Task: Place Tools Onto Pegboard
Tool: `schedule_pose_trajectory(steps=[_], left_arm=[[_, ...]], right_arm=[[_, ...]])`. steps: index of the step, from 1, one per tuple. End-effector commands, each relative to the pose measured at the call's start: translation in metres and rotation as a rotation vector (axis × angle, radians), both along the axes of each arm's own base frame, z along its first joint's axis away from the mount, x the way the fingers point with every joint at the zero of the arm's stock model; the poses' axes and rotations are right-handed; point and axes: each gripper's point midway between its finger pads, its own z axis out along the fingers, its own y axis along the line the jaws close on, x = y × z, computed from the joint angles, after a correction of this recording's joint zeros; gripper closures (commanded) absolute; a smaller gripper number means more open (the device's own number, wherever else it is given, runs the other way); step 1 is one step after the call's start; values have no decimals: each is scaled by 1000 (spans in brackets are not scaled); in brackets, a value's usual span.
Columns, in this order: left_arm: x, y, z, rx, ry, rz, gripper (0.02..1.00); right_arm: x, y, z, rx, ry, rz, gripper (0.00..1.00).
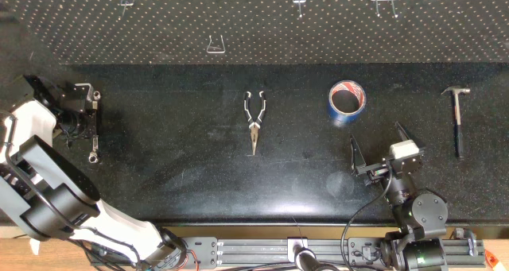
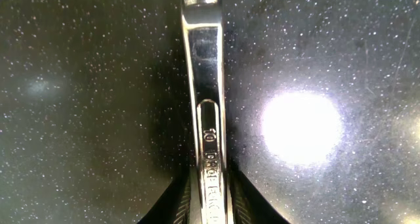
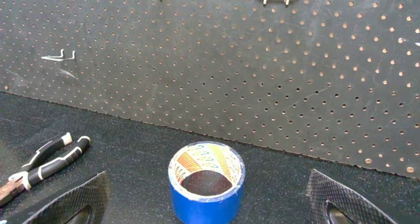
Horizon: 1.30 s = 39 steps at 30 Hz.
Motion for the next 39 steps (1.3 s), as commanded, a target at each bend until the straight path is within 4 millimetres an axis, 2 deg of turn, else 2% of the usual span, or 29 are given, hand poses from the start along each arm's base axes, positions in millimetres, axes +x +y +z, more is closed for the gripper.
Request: schedule_pose_trajectory(steps=[1, 10, 14, 16, 18, 23, 25, 28, 30, 31, 32, 34, 35, 38, 39], left_arm=[[-16, -4, -24, -31, 75, 7, 989], [-8, 0, -20, -9, 41, 9, 989], [-1, 5, -2, 28, -9, 9, 989], [4, 3, 9, 25, -47, 5, 989], [10, 2, 27, 38, -100, -2, 989], [17, -2, 51, 54, -165, -17, 989], [27, -18, 70, 40, -217, -46, 989], [41, -45, 106, 33, -299, 0, 989], [41, -71, 120, 24, -303, -51, 989], [42, -84, 136, 39, -331, -84, 989], [40, -88, 150, 58, -362, -94, 989], [23, -94, 178, 98, -399, -90, 989], [13, -96, 185, 113, -395, -85, 989], [-7, -102, 184, 107, -334, -73, 989], [-10, -104, 193, 119, -361, -75, 989]], right_arm=[[0, 1, -2, -10, -2, 6, 23], [0, 1, -2, -10, -2, 6, 23], [0, 1, -2, -10, -2, 6, 23], [0, 1, -2, -10, -2, 6, 23], [0, 1, -2, -10, -2, 6, 23], [0, 1, -2, -10, -2, 6, 23], [0, 1, -2, -10, -2, 6, 25], [0, 1, -2, -10, -2, 6, 23], [0, 1, -2, -10, -2, 6, 25], [0, 1, -2, -10, -2, 6, 23], [0, 1, -2, -10, -2, 6, 23], [0, 1, -2, -10, -2, 6, 23], [0, 1, -2, -10, -2, 6, 23], [0, 1, -2, -10, -2, 6, 23], [0, 1, -2, -10, -2, 6, 23]])
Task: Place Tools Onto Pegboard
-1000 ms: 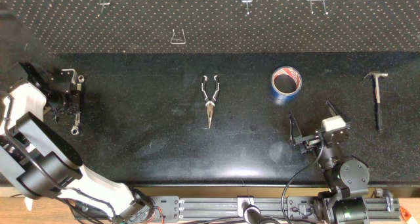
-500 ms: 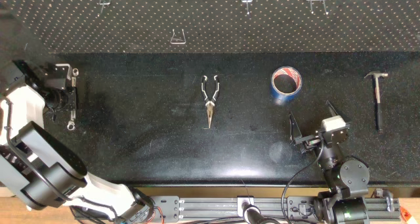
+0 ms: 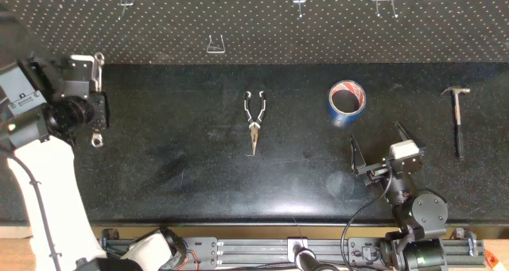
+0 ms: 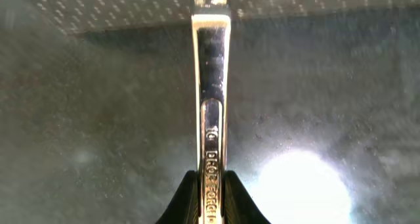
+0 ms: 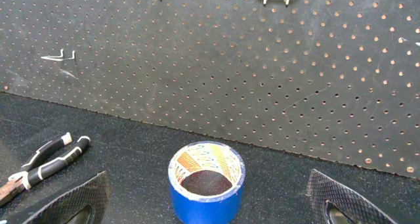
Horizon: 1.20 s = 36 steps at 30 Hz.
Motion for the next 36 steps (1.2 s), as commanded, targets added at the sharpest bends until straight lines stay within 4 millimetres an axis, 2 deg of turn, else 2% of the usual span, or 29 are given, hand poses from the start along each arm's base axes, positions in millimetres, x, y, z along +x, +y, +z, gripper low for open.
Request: schedule_pose_trajectory(steps=[1, 2, 3, 5, 7, 11, 13, 16, 18, 21, 24, 26, 29, 31, 34, 36], left_arm=[[-13, -5, 30, 46, -81, 15, 989], [-15, -6, 53, 88, -162, 14, 989], [-17, -7, 66, 113, -209, 14, 991], [-25, -12, 73, 131, -250, 15, 989], [-33, -16, 59, 144, -275, 15, 989], [-37, -30, 7, 149, -333, 1, 991], [-28, -40, -2, 20, -343, 88, 989], [-6, -49, 20, 11, -455, 61, 991], [5, -45, 27, 26, -500, 56, 991], [25, -39, 28, 36, -537, 50, 989], [41, -67, 26, 1, -541, -49, 989], [48, -76, 32, -4, -549, -78, 989], [58, -73, 59, 10, -596, -79, 989], [63, -72, 68, 14, -611, -80, 989], [67, -68, 59, 16, -585, -67, 989], [69, -58, 51, 27, -562, -34, 989]], right_arm=[[0, 1, -2, -10, -1, 5, 23], [0, 1, -2, -10, -1, 5, 23], [0, 1, -2, -10, -1, 5, 23], [0, 1, -2, -10, -1, 5, 25], [0, 1, -2, -10, -1, 5, 23], [0, 1, -2, -10, -1, 5, 23], [0, 1, -2, -10, -1, 5, 23], [0, 1, -2, -10, -1, 5, 23], [0, 1, -2, -10, -1, 5, 25], [0, 1, -2, -10, -1, 5, 23], [0, 1, -2, -10, -1, 5, 23], [0, 1, -2, -10, -1, 5, 25], [0, 1, -2, -10, -1, 5, 23], [0, 1, -2, -10, -1, 5, 23], [0, 1, -2, -10, -1, 5, 23], [0, 1, -2, -10, -1, 5, 23]])
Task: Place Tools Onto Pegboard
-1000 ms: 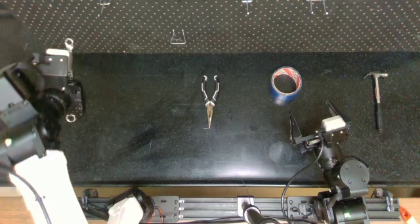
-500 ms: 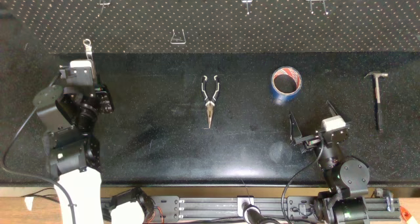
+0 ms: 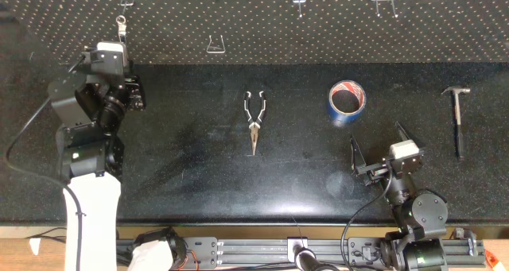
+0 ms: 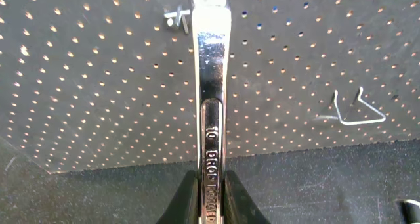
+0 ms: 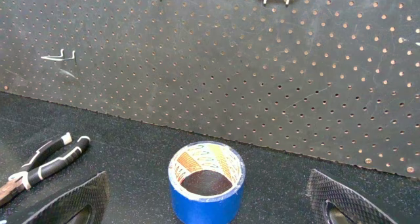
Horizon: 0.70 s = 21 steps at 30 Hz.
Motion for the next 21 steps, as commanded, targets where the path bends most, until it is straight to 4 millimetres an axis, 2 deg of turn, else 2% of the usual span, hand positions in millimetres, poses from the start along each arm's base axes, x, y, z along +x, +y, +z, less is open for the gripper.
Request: schedule_pose_trajectory(steps=[1, 5, 11, 21], left_arm=[[7, 15, 9, 3, -16, 52, 991], [13, 24, 8, -48, -31, 97, 989], [20, 26, -8, -57, 6, 98, 989], [27, 26, -20, -64, 30, 88, 989]], right_arm=[[0, 1, -2, -10, -1, 6, 23], [0, 1, -2, -10, -1, 6, 25], [0, 1, -2, -10, -1, 6, 23], [0, 1, -2, -10, -1, 6, 23]])
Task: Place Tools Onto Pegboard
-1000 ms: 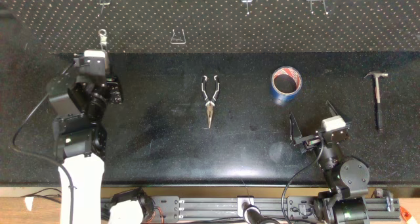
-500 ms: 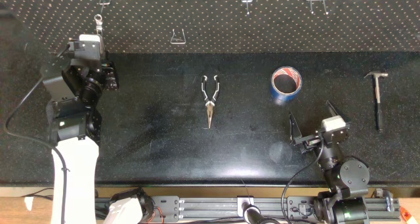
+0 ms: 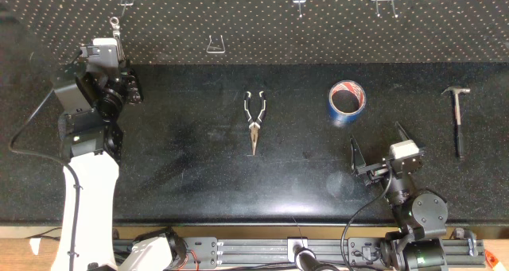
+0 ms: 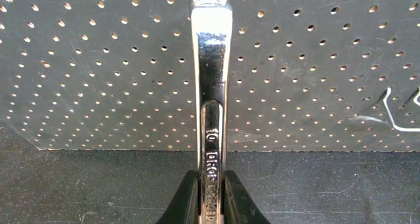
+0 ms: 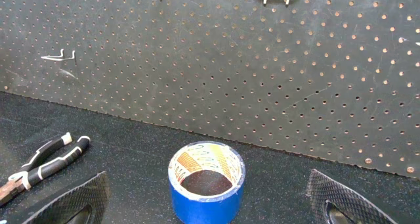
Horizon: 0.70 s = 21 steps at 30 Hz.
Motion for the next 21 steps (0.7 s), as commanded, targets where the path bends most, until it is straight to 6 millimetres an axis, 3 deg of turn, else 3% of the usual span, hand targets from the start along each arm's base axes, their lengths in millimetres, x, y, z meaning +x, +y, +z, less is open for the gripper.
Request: schedule_pose_trajectory(steps=[1, 5, 13, 21], left_arm=[[9, 3, 7, -7, -16, 4, 991], [7, 2, 2, -14, 7, 4, 989], [-16, -4, 40, 8, -67, 5, 989], [0, 0, 33, 5, -59, 5, 989]], right_arm=[[0, 1, -2, -10, -1, 5, 23], [0, 1, -2, -10, -1, 5, 23], [0, 1, -2, -10, -1, 5, 23], [0, 1, -2, -10, -1, 5, 23]])
